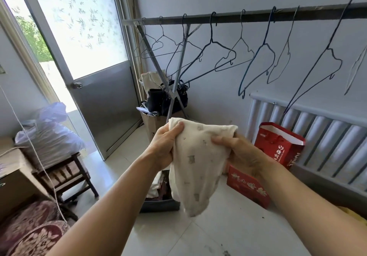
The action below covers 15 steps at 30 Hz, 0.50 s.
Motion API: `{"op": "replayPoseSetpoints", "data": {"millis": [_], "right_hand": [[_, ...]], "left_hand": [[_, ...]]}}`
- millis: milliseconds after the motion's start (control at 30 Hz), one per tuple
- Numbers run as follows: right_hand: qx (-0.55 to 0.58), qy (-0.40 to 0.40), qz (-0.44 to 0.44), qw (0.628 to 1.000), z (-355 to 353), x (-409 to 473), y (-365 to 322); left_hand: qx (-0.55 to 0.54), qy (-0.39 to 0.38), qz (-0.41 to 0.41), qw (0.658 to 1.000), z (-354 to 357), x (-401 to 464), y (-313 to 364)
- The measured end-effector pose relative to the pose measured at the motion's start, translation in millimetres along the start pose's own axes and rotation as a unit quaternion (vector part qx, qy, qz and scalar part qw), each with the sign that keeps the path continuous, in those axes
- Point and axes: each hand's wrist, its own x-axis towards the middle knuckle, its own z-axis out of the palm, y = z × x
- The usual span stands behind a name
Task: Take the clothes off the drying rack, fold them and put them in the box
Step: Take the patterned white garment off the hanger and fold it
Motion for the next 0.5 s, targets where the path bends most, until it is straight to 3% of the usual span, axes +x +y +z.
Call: {"op": "replayPoseSetpoints", "data": {"millis": [200, 267, 367, 433, 500], "right_hand": [[-0.042, 0.114, -0.022, 0.992, 26, 27, 8], [-0.035, 0.122, -0.021, 0.992, 37, 41, 15], [-0.001, 0.150, 0.000, 0.989, 52, 70, 26], [-0.025, 0.161, 0.025, 0.986, 58, 98, 37], [-0.103, 0.120, 0.086, 0.984, 64, 127, 48]], "left_hand": [[-0.057, 0.044, -0.049, 0.996, -34, 9, -19], [-0.073, 0.005, -0.043, 0.996, -47, 12, -23], [-0.013, -0.040, -0.049, 0.998, -74, 21, -32], [0.041, 0.002, -0.044, 0.998, -97, 33, -37], [0.073, 0.065, -0.039, 0.994, -121, 50, -37]]}}
